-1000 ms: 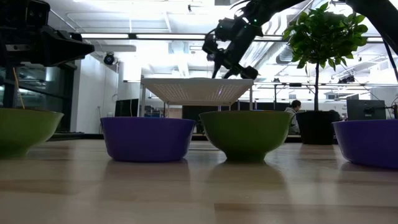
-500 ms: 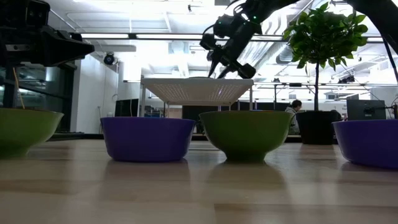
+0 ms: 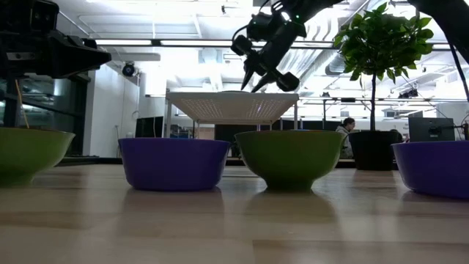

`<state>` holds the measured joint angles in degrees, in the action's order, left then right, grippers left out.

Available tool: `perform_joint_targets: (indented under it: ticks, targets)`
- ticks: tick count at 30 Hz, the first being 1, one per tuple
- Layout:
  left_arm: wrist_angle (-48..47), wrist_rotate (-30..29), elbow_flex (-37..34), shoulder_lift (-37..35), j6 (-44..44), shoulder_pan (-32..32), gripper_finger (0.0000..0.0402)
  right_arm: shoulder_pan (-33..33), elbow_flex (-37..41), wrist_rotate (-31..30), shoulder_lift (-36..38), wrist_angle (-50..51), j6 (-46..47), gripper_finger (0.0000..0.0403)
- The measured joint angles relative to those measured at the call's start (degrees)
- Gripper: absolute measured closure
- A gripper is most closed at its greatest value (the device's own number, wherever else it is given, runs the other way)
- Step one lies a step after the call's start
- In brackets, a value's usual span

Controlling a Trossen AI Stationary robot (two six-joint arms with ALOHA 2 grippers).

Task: Pick & Place Mini bowls
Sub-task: Put the bottom green bowl on the shelf, then stack the right green bowl on the green bowl on the shelf

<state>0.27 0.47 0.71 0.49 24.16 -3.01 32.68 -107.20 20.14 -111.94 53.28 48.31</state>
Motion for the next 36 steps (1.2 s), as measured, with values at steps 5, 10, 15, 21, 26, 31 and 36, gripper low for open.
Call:
perform_joint_targets:
  ticks: [5, 10, 15, 21, 26, 31, 36]
  targets:
    - [0.0, 0.0, 0.0, 0.0, 0.0, 0.0, 0.0401, -0.7, 0.0, 0.0, 0.1, 0.7, 0.0, 0.0306]
    - [0.0, 0.0, 0.0, 0.0, 0.0, 0.0, 0.0401, -1.1, 0.0, -0.8, 1.5, 0.3, -0.2, 0.0306]
    - [0.0, 0.0, 0.0, 0.0, 0.0, 0.0, 0.0401, -3.0, 0.0, -2.8, 4.5, 0.5, -2.9, 0.0306]
    - [0.0, 0.0, 0.0, 0.0, 0.0, 0.0, 0.0401, -7.6, 0.0, -3.3, 8.5, 2.6, -14.0, 0.0306]
    - [0.0, 0.0, 0.0, 0.0, 0.0, 0.0, 0.0401, -12.8, 0.0, -4.2, 11.7, 9.5, -23.5, 0.0306]
    - [0.0, 0.0, 0.0, 0.0, 0.0, 0.0, 0.0401, -18.5, 0.0, -10.3, 13.4, 19.6, -22.3, 0.0306]
    - [0.0, 0.0, 0.0, 0.0, 0.0, 0.0, 0.0401, -23.8, 0.0, -14.9, 13.8, 29.0, -19.1, 0.0306]
